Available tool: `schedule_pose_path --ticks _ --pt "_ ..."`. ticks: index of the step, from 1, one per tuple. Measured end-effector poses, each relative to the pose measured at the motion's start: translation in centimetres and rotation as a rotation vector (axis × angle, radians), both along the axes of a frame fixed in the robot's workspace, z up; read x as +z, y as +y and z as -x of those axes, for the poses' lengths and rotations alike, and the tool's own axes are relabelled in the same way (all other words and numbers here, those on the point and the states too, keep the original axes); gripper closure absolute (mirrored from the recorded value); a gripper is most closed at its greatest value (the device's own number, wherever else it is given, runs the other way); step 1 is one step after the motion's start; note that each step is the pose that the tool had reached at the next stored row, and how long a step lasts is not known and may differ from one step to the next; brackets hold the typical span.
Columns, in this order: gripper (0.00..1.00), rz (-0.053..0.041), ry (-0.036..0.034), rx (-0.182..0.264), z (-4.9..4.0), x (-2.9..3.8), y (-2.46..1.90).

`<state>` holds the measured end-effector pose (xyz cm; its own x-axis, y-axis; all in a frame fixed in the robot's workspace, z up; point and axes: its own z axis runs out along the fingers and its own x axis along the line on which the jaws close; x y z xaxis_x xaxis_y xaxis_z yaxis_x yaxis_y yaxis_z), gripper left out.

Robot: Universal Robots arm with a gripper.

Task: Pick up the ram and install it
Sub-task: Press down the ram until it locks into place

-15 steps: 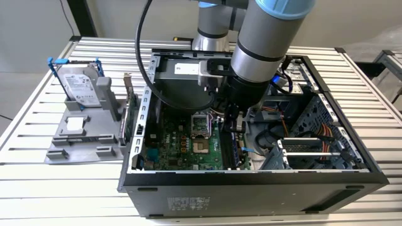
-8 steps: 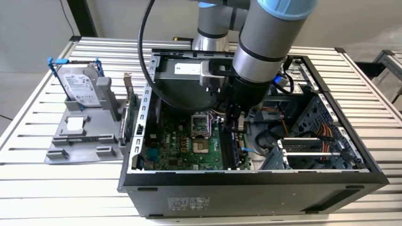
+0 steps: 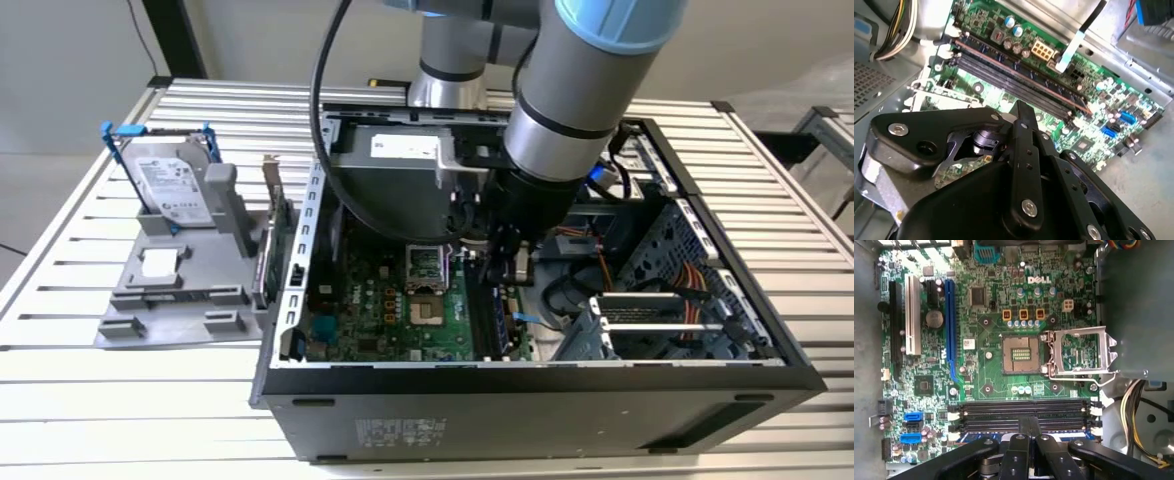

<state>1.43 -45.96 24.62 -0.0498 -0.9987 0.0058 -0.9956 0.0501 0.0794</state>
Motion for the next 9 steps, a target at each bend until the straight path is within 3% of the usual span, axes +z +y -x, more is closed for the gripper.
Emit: schedule_pose_path --ticks 2,4,7,9 --pt "1.0 0.0 -0.0013 0.002 -0.22 -0.13 0.06" --pt "1.0 0.0001 -0.0154 0.007 -0.24 -0.22 0.12" --pt "1.0 0.0 -0.0452 0.014 -0.24 -0.34 0.17" --pt "1.0 0.0001 -0.0509 0.014 -0.25 -0.49 0.18"
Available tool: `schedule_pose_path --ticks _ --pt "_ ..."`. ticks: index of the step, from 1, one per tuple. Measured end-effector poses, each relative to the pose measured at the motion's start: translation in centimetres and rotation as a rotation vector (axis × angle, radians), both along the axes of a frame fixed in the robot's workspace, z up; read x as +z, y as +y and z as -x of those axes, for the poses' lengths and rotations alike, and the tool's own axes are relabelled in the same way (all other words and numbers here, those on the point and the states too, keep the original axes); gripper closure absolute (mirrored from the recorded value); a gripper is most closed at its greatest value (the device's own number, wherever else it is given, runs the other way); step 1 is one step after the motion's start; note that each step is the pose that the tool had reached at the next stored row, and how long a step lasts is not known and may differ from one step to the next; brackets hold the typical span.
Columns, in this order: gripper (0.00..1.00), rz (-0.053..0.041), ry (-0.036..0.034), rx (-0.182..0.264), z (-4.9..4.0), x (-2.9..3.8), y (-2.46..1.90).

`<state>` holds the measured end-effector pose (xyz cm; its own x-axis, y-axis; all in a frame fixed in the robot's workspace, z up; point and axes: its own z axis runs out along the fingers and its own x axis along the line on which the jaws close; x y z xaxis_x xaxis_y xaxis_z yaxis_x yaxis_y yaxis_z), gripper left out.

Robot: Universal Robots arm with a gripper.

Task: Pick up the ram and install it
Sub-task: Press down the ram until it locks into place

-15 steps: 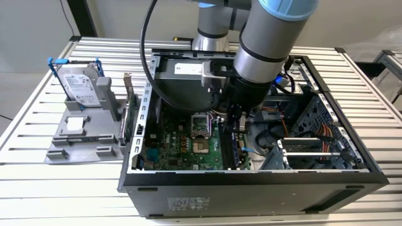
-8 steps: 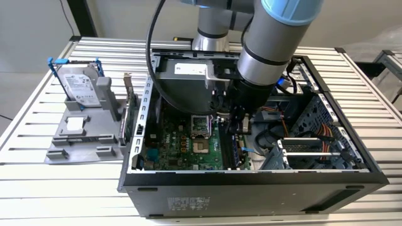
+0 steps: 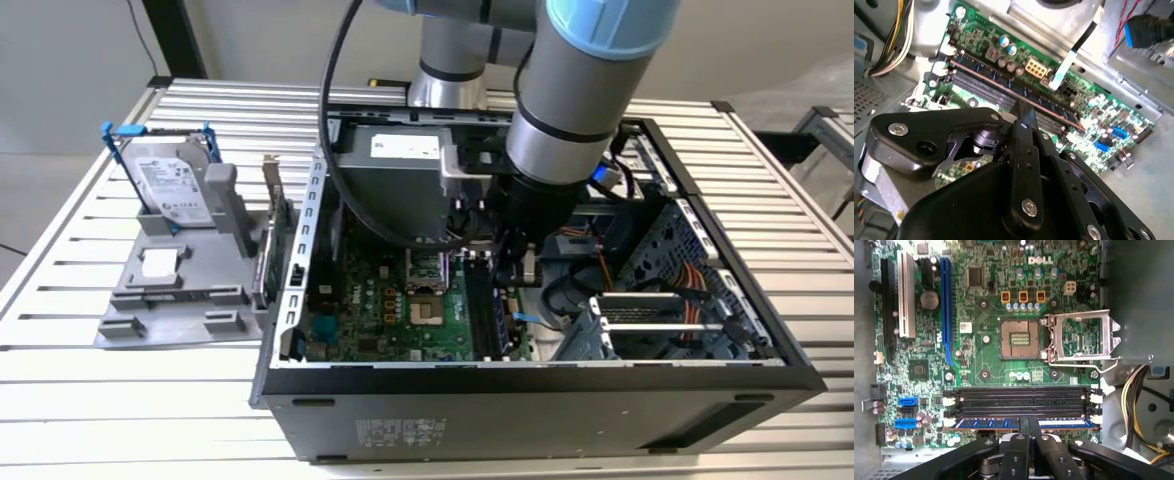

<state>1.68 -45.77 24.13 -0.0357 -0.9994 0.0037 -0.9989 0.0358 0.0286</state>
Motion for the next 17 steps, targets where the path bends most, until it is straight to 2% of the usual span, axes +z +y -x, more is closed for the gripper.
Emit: schedule_pose_path --ticks 3,8,17 --pt "1.0 0.0 -0.0045 0.0 0.0 -0.29 0.03" --pt "1.0 0.0 -0.005 0.0 -0.17 -0.72 0.08" --pt "1.0 -0.0005 -0.0052 0.0 -0.18 -0.84 0.09"
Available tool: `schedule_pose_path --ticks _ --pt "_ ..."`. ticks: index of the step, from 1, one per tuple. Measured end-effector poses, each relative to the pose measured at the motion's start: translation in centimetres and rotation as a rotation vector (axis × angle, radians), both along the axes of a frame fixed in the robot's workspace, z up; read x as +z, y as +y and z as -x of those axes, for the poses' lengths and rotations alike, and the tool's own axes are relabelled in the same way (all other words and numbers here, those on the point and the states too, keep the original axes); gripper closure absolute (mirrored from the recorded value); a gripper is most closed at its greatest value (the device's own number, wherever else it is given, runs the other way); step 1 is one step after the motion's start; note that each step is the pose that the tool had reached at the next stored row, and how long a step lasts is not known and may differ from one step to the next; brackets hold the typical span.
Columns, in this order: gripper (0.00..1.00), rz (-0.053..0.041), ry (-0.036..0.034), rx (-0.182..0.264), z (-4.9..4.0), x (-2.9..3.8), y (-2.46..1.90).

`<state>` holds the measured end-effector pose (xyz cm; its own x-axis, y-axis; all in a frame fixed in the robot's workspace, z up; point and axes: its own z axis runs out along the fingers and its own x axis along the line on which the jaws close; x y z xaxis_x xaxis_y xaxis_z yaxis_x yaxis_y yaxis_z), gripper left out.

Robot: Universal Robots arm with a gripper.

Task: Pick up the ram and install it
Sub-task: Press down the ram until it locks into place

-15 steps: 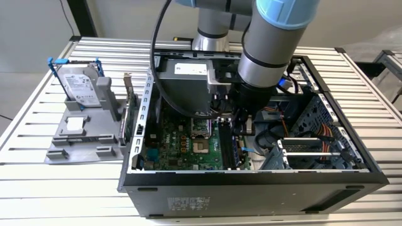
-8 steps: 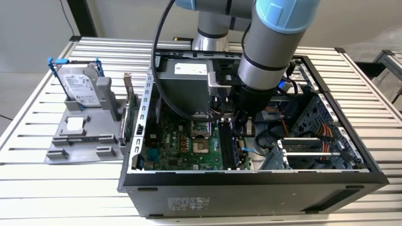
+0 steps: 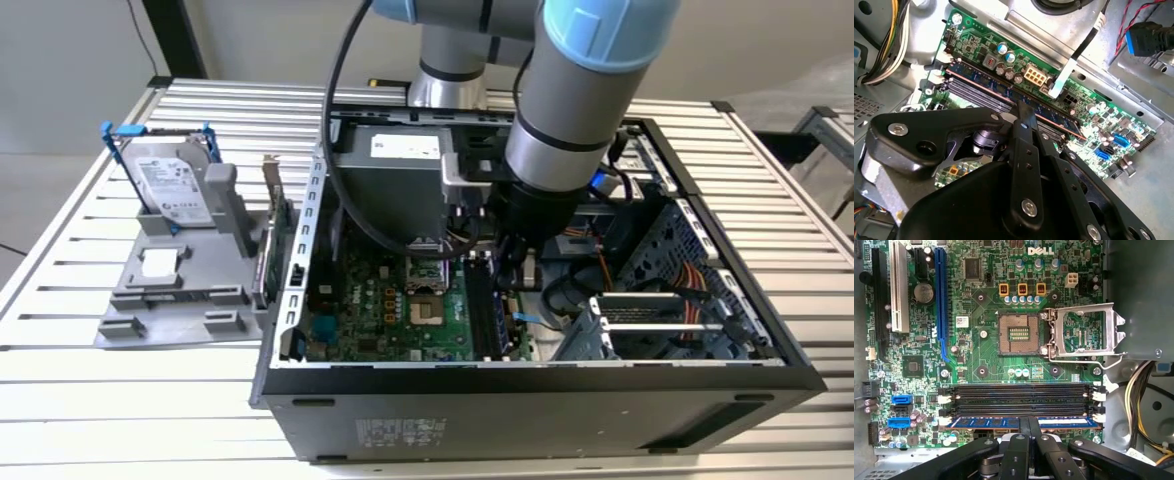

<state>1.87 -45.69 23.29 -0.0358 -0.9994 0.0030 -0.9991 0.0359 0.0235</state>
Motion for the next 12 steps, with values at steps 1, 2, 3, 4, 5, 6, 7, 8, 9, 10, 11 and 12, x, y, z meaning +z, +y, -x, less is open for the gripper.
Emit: schedule_pose_path --ticks 1,2,3,4,5,6,7,8,9,10,11,12 --pt "1.0 0.0002 0.0001 0.0 0.0 -0.06 0.0" --pt "1.0 0.0005 0.0001 0.0 0.0 -0.13 -0.01" --pt "1.0 0.0005 0.0001 0.0 0.0 -0.21 -0.01" --pt "1.0 0.0005 0.0001 0.0 0.0 -0.28 -0.01" --pt "1.0 0.0005 0.0002 0.0 0.0 -0.33 -0.01" --pt "1.0 0.0006 0.0002 0.0 0.0 -0.39 -0.01" --pt "1.0 0.0005 0.0002 0.0 0.0 -0.46 -0.01" --pt "1.0 0.0006 0.0002 0.0 0.0 -0.55 -0.01" --pt "1.0 0.0006 0.0002 0.0 0.0 -0.62 -0.01" --pt "1.0 0.0006 0.0001 0.0 0.0 -0.7 -0.01" --pt "1.0 0.0006 0.0001 0.0 0.0 -0.77 -0.01" --pt "1.0 0.0006 0.0001 0.0 0.0 -0.83 -0.01"
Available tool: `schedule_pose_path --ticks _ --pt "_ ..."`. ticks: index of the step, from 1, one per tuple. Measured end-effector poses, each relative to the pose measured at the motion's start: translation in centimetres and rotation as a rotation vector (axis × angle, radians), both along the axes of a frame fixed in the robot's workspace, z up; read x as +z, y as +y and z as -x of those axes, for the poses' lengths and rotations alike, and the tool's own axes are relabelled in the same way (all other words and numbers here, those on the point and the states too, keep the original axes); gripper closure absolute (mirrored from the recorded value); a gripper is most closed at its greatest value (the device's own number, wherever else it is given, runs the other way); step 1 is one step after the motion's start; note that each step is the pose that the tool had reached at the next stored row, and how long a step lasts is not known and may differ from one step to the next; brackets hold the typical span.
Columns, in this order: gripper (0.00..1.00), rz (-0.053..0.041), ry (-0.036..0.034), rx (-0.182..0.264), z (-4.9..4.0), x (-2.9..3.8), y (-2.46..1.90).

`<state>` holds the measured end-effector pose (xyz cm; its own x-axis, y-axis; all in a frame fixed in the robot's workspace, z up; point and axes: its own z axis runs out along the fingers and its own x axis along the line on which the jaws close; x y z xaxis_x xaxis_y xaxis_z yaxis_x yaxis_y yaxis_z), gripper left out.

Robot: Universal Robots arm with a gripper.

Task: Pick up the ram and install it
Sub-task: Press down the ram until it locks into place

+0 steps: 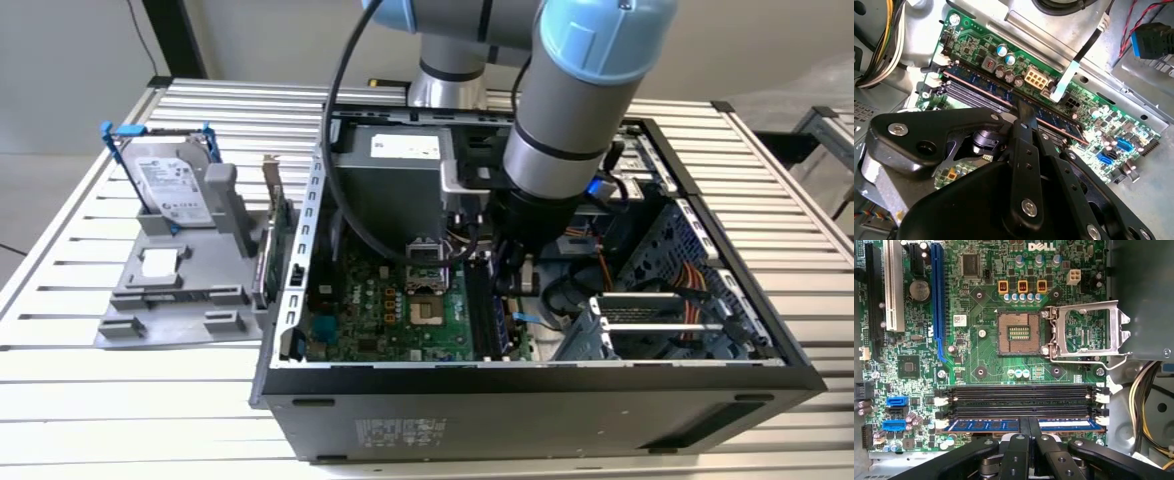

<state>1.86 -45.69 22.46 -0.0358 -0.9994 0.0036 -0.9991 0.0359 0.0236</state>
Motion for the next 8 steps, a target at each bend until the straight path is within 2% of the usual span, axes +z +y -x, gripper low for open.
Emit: schedule_pose_path --ticks 8 --pt "1.0 0.001 0.0003 0.0 0.01 -0.58 -0.01"
